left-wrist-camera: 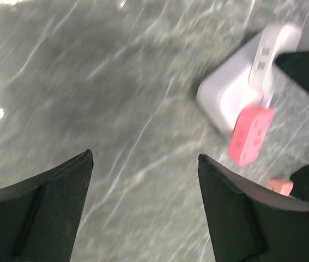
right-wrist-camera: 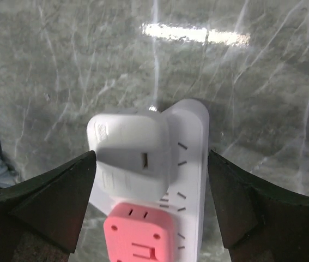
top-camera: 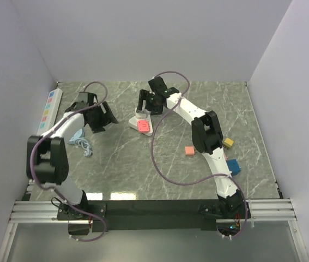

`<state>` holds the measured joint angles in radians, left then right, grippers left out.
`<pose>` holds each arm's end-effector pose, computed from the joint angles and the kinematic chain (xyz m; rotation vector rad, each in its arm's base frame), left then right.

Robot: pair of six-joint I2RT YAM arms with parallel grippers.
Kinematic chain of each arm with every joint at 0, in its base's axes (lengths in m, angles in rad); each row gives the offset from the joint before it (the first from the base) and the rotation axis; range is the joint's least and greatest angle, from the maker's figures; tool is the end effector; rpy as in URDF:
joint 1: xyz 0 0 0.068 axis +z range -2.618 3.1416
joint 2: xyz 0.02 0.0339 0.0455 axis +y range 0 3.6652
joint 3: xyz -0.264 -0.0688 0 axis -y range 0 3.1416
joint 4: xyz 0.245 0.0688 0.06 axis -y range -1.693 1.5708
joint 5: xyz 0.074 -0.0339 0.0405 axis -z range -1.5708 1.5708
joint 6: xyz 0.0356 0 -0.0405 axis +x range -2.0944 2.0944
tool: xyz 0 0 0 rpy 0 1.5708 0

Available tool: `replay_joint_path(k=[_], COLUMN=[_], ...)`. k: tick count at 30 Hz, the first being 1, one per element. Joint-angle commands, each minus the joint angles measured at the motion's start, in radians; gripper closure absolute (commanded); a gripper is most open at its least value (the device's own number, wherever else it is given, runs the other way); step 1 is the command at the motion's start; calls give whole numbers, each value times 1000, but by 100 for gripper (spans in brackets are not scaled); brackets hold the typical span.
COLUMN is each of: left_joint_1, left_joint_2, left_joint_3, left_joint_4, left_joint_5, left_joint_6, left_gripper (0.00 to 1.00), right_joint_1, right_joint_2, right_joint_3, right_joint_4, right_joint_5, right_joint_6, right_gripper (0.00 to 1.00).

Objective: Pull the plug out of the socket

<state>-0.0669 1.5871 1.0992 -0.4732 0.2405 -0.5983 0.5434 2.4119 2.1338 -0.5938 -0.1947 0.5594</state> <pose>0.3297 -0.0306 0.2266 -0.5842 2.5211 -0.5610 0.4577 0.2845 0.1965 -0.0705 2.5567 0.7006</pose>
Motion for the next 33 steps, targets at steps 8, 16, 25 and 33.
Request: replay_joint_path(k=[8,16,25,33], left_joint_1=[-96,-188,-327,-396], left_joint_2=[373,398,127,-59], left_joint_3=[292,214,-185,-423], left_joint_4=[111,189,291,360], left_joint_5=[-44,37,91,99], left_joint_6=[-69,-54,-80,-167], left_gripper=[26,35,35,36], right_joint_1=[-17,-10,38,135], right_joint_2=[46,-127,-469,-657], right_joint_3=[43,-299,-780,-959], right_joint_4=[66,126,236,141], right_joint_5=[-97,-192,-172,-31], right_joint_6=[-9,-35,-21,11], right_gripper=[16,21,22,20])
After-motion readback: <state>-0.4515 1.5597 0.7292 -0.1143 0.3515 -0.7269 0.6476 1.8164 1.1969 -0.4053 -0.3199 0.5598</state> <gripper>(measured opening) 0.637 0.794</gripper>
